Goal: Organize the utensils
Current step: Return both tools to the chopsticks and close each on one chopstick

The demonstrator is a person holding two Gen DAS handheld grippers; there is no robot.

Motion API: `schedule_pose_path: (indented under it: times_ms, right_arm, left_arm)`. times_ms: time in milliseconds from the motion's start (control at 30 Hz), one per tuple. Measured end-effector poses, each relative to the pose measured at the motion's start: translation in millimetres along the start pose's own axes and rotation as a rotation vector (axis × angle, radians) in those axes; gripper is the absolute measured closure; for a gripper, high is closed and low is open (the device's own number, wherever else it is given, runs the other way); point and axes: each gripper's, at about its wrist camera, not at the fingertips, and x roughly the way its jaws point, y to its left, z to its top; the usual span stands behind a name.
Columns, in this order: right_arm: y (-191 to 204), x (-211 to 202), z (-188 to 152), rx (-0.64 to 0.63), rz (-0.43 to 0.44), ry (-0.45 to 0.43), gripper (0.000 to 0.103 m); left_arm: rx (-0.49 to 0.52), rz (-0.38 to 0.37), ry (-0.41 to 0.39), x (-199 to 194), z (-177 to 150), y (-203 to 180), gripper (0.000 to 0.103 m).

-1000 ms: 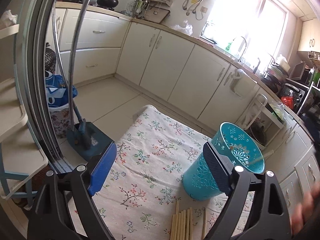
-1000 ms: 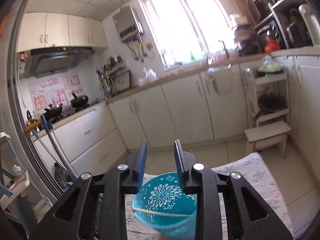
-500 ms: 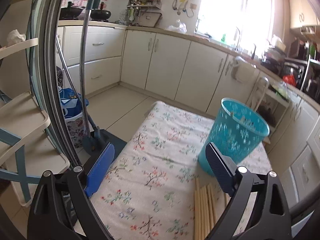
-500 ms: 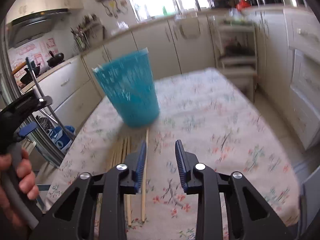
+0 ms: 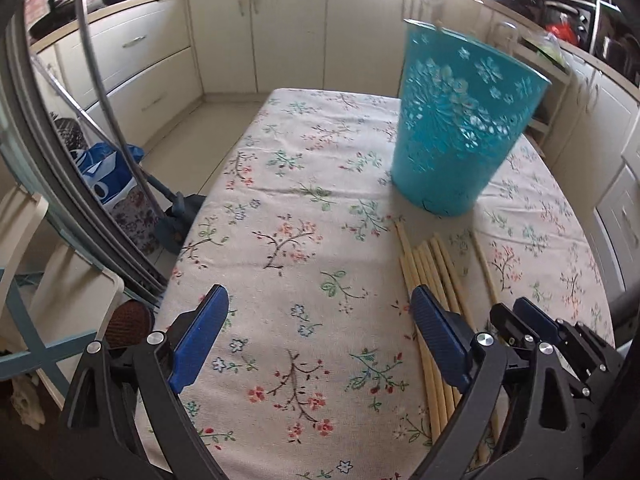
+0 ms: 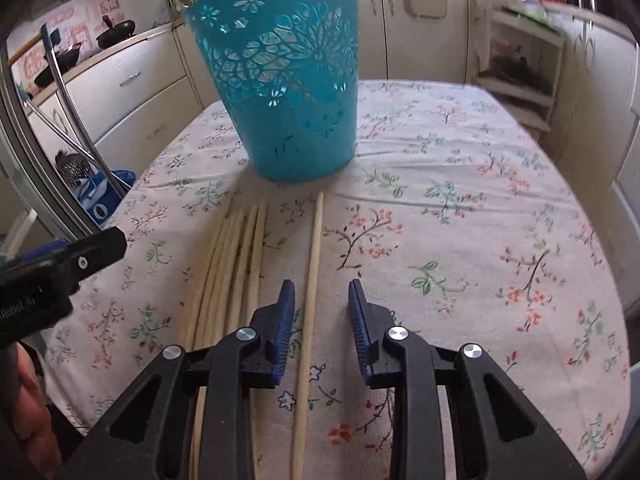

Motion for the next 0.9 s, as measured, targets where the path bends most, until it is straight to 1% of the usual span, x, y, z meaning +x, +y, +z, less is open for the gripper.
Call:
schedule_pose_path:
  times_ms: [33,100,133,267,433,500,767,800,833,867,900]
  right_arm:
    - [-2.3,-0.7,-1.0,-0.002,-0.006,-0.001,0.086]
    - [-7.9,-2.0,-2.3,0.008,-0.011,-0.001,0.094]
    - [-12.4,-3.3,-3.4,0.019,-0.009,-0.002,0.095]
    - [-23.9,-8.4,-5.7,0.044,0.01,-0.007,0.095]
    - [-31.6,-10.4,-6.8,0.066,0.04,-0.008,0.095]
    - [-33.9,-10.4,-6.7,0.08,0.056,-0.006,0.095]
    - [-37.7,-11.7,-7.2,0.089,0.076,-0.003,0.095]
    - [-38.0,-11.6,-7.1,0.089,0.077,-0.003,0.095]
    - [-37.9,-10.8,-6.5,0.087,0.074,-0.004,0.095]
    - [-37.0,-10.7,-6.8,0.084,0.071,-0.006,0.095]
    - [-36.4,-10.7,-7.2,0.08,0.068,-0.008,0.095]
  left_arm:
    - [0.011,-0.006,0.011,3.0,-0.6,-3.4,0.014]
    - [0.023,-0.02,0.03,8.1,-1.1,-9.9,0.015]
    - [0.03,-0.028,0.035,9.5,-2.1,-13.1,0.015]
    - [0.07,-0.041,0.057,15.5,-5.2,-25.8,0.016]
    - [0.063,-0.045,0.106,28.1,-8.1,-29.0,0.027]
    - [0.059,-0.041,0.119,32.1,-8.7,-29.2,0.03]
    - [0.077,-0.026,0.119,36.7,-6.1,-30.4,0.031]
    - [0.083,-0.028,0.12,37.3,-5.7,-31.7,0.036]
    - [0.1,-0.009,0.119,38.3,-5.2,-34.2,0.041]
    - [0.121,-0.009,0.114,39.2,-4.1,-37.7,0.043]
    - [0.128,-0.015,0.113,39.7,-2.4,-39.7,0.048]
